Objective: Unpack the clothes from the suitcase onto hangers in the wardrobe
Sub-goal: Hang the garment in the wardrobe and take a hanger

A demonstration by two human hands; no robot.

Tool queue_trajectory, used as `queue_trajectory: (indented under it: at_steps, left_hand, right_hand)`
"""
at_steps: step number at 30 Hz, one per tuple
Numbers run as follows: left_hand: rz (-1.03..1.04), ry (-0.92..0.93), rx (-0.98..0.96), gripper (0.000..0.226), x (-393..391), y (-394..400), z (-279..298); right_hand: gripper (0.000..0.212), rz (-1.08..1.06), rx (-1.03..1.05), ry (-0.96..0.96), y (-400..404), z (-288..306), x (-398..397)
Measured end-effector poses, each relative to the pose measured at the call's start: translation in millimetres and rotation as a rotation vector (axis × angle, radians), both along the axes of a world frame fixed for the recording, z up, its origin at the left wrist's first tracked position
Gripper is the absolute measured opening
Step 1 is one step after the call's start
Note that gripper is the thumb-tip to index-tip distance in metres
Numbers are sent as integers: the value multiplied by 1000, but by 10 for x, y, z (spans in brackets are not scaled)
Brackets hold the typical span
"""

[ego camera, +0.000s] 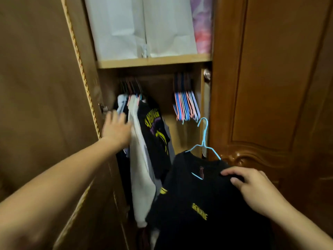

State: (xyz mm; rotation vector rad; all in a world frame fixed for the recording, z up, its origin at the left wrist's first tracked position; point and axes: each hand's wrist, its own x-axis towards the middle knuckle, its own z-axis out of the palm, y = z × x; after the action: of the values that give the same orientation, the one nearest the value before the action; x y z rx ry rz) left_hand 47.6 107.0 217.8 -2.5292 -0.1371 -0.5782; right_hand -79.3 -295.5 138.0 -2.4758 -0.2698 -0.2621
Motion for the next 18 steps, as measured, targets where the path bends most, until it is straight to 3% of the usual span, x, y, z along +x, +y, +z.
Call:
queue_trajectory:
  at_steps: [3, 7, 11, 18]
  left_hand:
    - [160, -214, 84, 49, 24, 456, 343]
    - [114, -373, 84, 47, 264, 518, 535]
    - [97, -395, 35, 47, 516, 507, 551]
    - [36, -473, -61, 33, 599, 448, 551]
  right_hand:
    - [31, -29, -35, -78, 577, 188, 355]
    - [42, -91, -81, -96, 1427, 354, 790]
    - [56, -192, -109, -151, 1767, 542, 1172]
    - [47, -140, -49, -314, 2255, 1128, 2378]
